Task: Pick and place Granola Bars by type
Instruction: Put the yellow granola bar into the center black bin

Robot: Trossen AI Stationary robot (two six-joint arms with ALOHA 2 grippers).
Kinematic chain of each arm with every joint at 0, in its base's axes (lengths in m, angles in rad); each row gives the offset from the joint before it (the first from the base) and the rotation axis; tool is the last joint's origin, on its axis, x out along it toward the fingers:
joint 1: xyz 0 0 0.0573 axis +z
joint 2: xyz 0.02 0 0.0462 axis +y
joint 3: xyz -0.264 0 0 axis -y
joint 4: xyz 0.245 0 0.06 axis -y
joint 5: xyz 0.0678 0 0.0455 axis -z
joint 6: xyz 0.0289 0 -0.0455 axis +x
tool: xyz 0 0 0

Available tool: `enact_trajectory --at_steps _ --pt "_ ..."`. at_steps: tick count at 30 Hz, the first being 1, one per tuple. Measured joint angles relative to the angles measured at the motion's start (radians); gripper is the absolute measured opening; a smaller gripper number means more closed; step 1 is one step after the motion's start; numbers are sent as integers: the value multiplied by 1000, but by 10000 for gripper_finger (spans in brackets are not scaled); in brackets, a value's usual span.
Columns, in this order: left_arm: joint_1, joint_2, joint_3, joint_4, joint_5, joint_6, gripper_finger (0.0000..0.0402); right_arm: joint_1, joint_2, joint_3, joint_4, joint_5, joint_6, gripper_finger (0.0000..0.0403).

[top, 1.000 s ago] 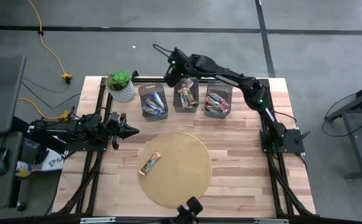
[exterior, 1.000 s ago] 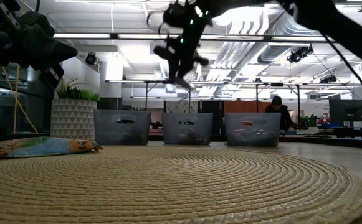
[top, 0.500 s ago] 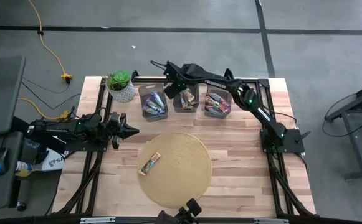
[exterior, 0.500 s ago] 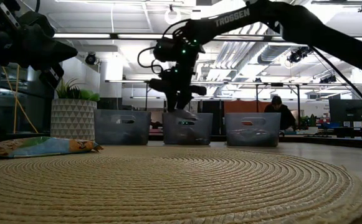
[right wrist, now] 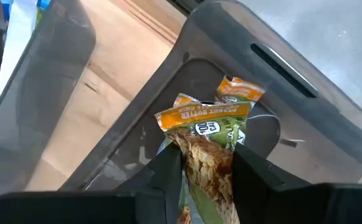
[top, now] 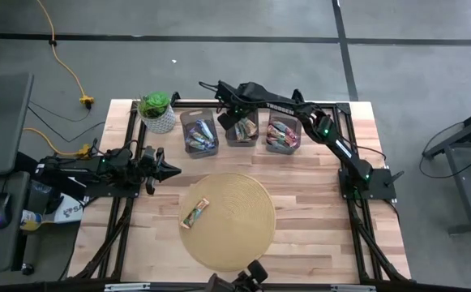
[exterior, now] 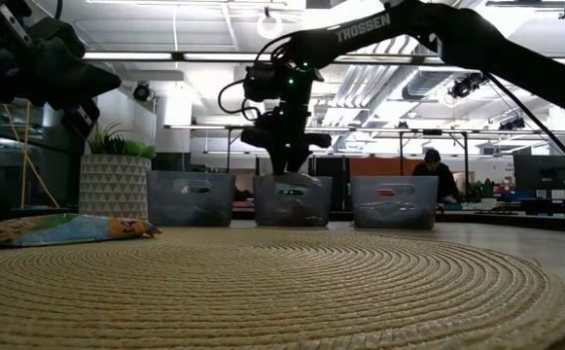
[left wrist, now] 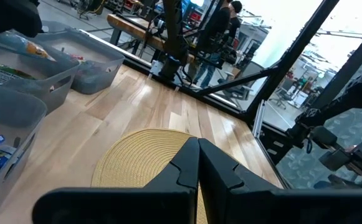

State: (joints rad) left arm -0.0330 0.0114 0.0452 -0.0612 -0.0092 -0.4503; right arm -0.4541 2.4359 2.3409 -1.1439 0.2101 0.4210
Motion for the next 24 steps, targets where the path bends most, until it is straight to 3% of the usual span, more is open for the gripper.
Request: enact_trajectory --at_steps 24 --pt "0 0 0 0 1 0 1 3 -33 1 16 -64 -20 163"
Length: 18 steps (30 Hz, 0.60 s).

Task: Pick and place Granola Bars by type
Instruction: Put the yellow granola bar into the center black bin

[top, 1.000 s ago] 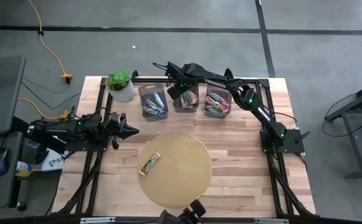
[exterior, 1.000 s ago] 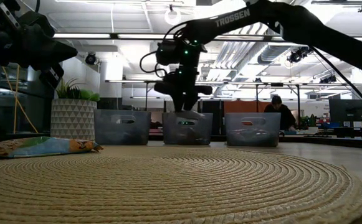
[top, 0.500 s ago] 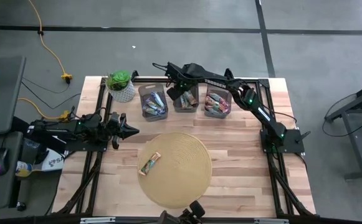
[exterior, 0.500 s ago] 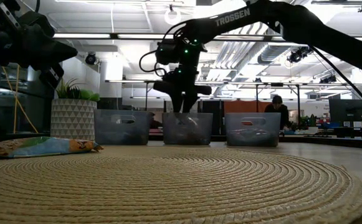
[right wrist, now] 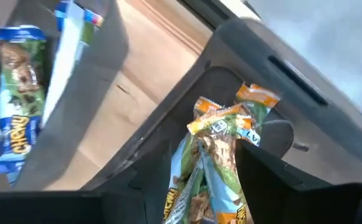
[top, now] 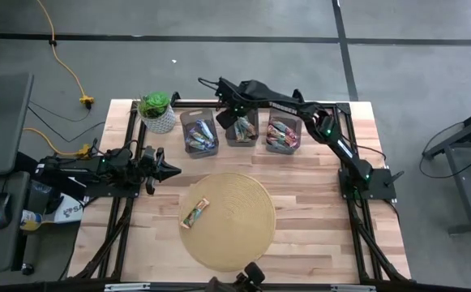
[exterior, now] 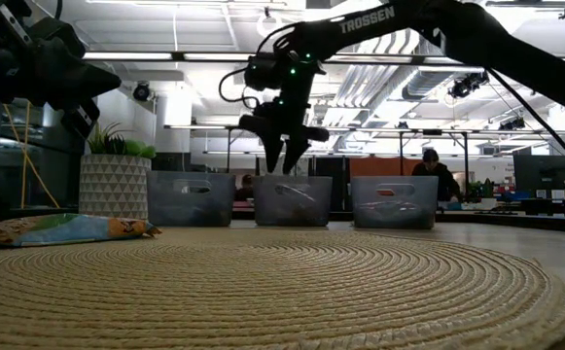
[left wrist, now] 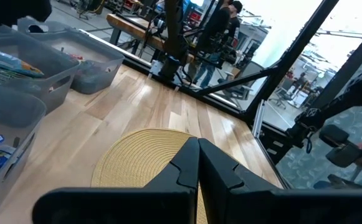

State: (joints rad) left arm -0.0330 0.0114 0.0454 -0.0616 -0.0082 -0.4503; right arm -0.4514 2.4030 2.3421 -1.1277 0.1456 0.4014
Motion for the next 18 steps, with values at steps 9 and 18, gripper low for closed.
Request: enact_trajectory --at_steps 9,18 --pt "0 0 0 0 -1 0 1 22 -101 0 148 -140 -120 163" --pt "0 0 0 0 -1 0 1 107 -261 0 432 -282 -229 163"
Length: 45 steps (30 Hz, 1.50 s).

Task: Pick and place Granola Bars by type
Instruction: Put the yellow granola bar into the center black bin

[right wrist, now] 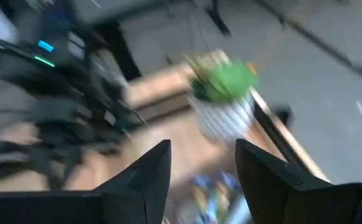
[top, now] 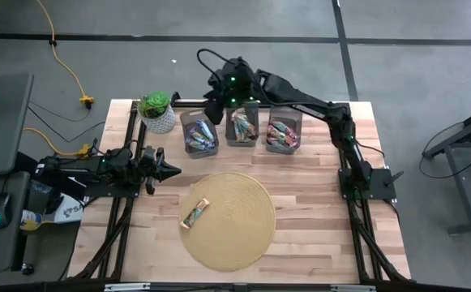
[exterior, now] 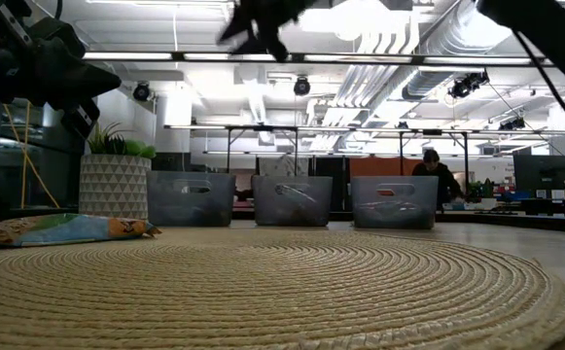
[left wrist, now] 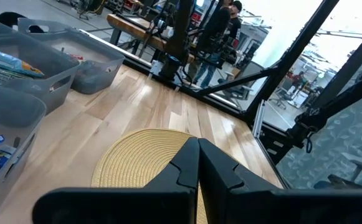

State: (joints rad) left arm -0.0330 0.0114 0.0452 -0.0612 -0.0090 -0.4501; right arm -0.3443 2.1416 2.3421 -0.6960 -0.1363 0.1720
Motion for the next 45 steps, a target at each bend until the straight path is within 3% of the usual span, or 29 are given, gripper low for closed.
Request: enact_trajectory --at_steps 15,21,37,45 --pt "0 0 0 0 -1 0 1 271 -72 0 408 -81 -186 163" --pt "0 0 0 0 -1 0 1 399 -71 0 439 -16 -284 163" --pt "0 0 0 0 -1 0 1 594 -70 0 383 158 -274 163" --pt "0 0 0 0 -1 0 1 576 -170 -2 55 194 -128 148"
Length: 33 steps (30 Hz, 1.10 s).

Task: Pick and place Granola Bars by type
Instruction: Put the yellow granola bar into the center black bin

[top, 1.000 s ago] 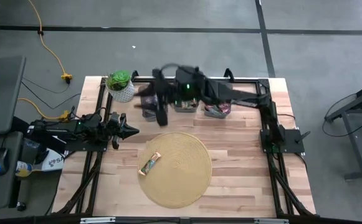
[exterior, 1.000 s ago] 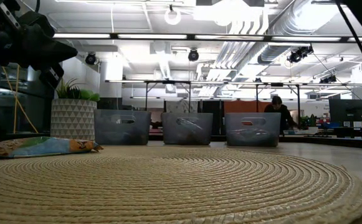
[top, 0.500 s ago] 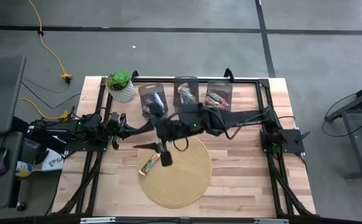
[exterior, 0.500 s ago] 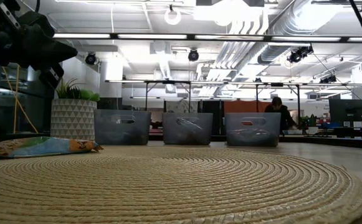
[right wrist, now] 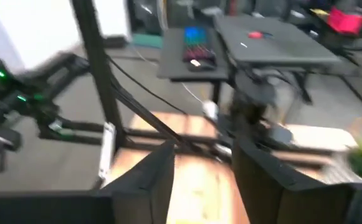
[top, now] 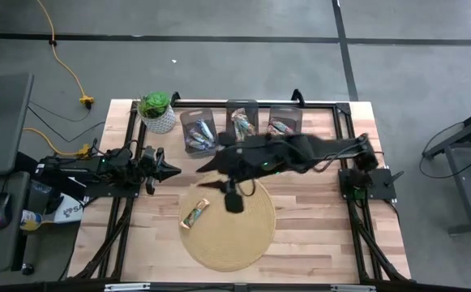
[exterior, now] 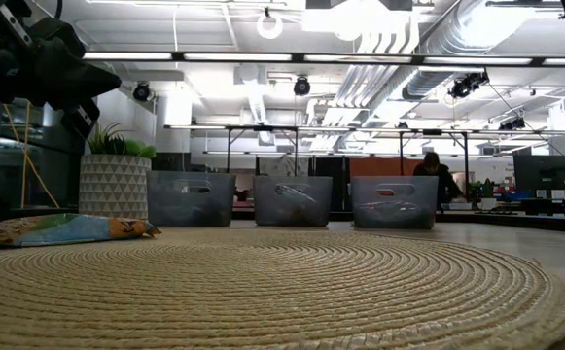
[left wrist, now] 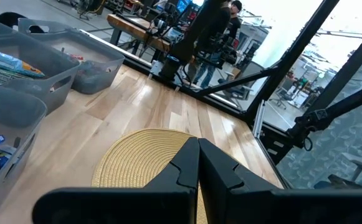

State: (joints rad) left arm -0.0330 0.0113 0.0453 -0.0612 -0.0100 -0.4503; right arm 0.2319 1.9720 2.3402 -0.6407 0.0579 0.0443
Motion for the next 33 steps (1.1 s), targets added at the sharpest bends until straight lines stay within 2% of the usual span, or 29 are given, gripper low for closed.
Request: enact_trajectory --at_steps 6,15,20,26,30,33 --pt "0 0 0 0 0 0 1 12 -107 0 -159 116 0 92" --pt "0 0 0 0 1 0 1 104 -225 2 -349 355 26 8" --pt "0 0 0 0 0 0 1 142 -241 2 -438 457 43 2" --pt "0 0 0 0 0 0 1 136 -263 -2 -563 473 60 0" --pt "0 0 0 0 1 0 1 137 -383 -123 -521 468 50 0" --pt "0 0 0 0 0 0 1 138 -558 -344 -402 459 52 0"
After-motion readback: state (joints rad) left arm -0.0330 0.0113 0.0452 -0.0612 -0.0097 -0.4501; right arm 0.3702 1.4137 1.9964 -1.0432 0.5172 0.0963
